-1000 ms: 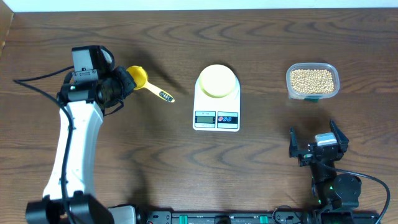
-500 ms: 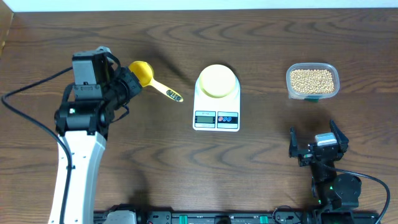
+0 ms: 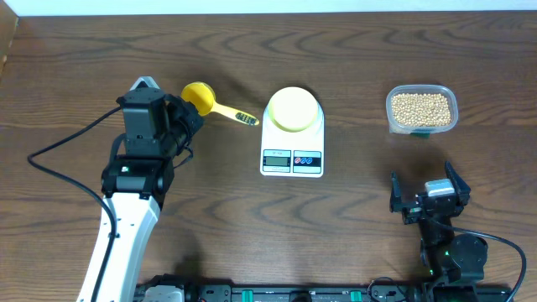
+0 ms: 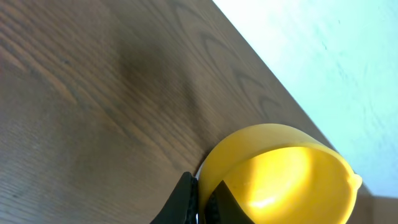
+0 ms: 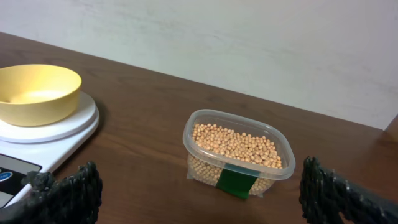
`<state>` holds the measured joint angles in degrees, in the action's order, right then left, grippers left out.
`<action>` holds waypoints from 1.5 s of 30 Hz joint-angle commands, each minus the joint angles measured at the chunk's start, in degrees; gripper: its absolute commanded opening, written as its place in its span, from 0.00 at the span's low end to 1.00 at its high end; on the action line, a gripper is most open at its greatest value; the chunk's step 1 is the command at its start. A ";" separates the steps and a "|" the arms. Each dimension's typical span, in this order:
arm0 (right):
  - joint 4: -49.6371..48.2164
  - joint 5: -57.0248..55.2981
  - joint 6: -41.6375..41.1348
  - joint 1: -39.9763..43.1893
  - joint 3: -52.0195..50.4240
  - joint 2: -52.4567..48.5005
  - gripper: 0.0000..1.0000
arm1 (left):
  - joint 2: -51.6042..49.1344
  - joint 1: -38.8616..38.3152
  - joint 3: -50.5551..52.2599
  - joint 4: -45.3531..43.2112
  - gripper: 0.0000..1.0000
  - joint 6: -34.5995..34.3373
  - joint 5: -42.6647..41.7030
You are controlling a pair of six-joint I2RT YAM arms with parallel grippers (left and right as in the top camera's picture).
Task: Scoop item into bowl and weigh 50g on scale
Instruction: 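Lift the scoop and carry it right toward the scale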
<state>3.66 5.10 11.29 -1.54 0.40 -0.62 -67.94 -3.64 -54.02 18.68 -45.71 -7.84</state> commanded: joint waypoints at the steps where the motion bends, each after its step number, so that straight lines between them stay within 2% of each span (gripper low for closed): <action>1: 0.24 -0.04 0.57 -0.39 -0.09 0.31 0.99 | -0.55 -0.09 -0.24 -0.90 0.08 -4.15 1.11; 6: 0.24 -0.04 0.57 -0.39 -0.09 0.31 0.99 | -0.52 -0.09 -0.24 -0.92 0.07 -4.15 1.44; 11: 0.24 -0.04 0.57 -0.39 -0.09 0.31 0.99 | -0.52 -0.09 -0.24 4.46 0.07 -4.13 1.51; 20: 0.24 -0.04 0.57 -0.39 -0.09 0.31 0.99 | -0.52 -0.09 -0.24 6.84 0.08 -4.31 0.59; 32: 0.24 -0.04 0.57 -0.39 -0.09 0.31 0.99 | -0.52 -0.09 -0.24 7.45 0.07 -13.57 -2.23; 45: 0.24 -0.04 0.57 -0.39 -0.09 0.31 0.99 | -0.52 -0.09 -0.24 8.31 0.08 -13.07 -5.73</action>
<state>3.66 5.10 11.29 -1.54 0.40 -0.64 -68.31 -3.66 -54.02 26.81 -58.59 -12.29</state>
